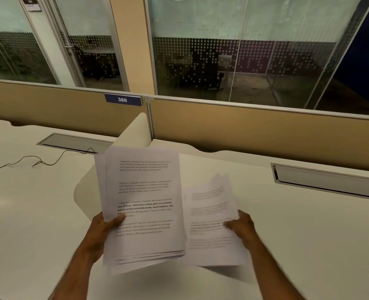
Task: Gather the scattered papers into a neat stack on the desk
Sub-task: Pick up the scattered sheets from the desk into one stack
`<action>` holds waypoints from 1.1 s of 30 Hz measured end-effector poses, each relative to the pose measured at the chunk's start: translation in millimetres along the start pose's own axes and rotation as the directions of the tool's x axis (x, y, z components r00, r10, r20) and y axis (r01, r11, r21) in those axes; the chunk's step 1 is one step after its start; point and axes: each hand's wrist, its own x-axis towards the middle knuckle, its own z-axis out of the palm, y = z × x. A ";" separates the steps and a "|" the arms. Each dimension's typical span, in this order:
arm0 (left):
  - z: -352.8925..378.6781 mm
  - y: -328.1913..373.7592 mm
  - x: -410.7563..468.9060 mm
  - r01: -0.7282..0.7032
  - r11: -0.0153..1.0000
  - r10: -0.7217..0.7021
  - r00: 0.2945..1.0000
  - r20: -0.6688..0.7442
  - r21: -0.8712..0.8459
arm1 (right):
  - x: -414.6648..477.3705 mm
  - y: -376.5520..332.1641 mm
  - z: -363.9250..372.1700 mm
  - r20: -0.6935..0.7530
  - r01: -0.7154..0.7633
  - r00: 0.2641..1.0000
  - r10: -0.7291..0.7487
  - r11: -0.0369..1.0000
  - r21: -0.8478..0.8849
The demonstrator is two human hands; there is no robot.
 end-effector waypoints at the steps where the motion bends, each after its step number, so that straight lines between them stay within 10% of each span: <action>1: 4.6 1.8 2.1 -0.001 1.000 0.001 1.000 0.010 0.003 | -2.7 -6.4 -15.3 -0.016 0.050 0.999 -0.049 0.997 0.059; 12: 67.6 16.0 18.6 -0.029 0.999 0.031 0.991 0.132 -0.017 | -62.2 -59.2 -142.9 0.070 0.249 0.923 -0.379 0.726 0.641; 33: 284.6 -14.0 -40.0 0.074 0.996 -0.086 0.906 0.414 0.046 | -78.6 10.1 -173.6 0.135 0.280 0.909 -0.395 0.816 0.506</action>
